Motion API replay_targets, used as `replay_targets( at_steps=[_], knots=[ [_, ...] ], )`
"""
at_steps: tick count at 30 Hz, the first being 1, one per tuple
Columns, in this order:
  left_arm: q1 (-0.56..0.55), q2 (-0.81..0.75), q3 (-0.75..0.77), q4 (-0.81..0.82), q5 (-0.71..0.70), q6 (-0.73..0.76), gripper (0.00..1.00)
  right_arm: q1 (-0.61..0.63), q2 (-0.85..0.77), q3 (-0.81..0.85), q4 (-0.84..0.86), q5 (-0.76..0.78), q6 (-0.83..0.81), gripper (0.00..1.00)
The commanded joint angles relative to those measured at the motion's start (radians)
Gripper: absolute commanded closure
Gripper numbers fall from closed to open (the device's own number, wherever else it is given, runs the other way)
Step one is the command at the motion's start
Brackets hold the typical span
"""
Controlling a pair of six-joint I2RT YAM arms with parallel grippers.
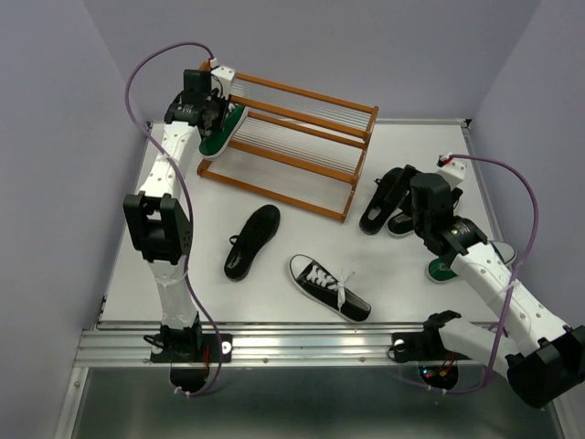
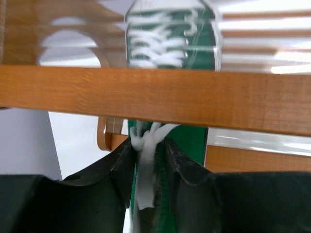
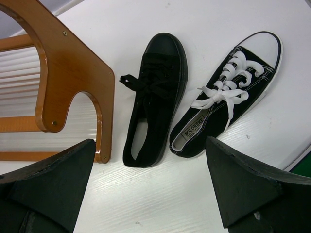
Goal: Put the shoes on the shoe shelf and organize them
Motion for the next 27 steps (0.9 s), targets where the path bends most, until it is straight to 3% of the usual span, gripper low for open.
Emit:
replay_targets(
  at_steps=[1,3,4,9,14,21,27],
  knots=[
    [0.0,-0.053,0.068,0.042,-0.006,-0.024,0.59,-0.001,0.007,0.021,0.011,0.001,0.001,0.0],
    [0.0,-0.063,0.065,0.028,-0.006,-0.037,0.57,-0.001,0.016,0.024,0.011,-0.005,0.004,0.0],
    [0.0,-0.068,0.062,0.023,-0.041,-0.047,0.5,-0.001,0.02,0.027,0.011,-0.012,0.006,0.0],
    [0.0,-0.109,0.045,-0.004,-0.045,-0.072,0.49,-0.001,0.031,0.028,0.017,-0.028,0.007,0.0],
    [-0.002,-0.157,-0.004,-0.024,-0.054,-0.104,0.32,-0.001,0.033,0.021,0.031,-0.051,0.007,0.0],
    [-0.008,-0.252,-0.087,-0.053,-0.077,-0.185,0.29,-0.001,0.031,0.022,0.036,-0.074,0.004,0.0],
    [-0.135,-0.393,-0.21,-0.113,-0.195,-0.258,0.29,-0.001,0.02,0.024,0.036,-0.068,-0.002,0.0]
  ],
)
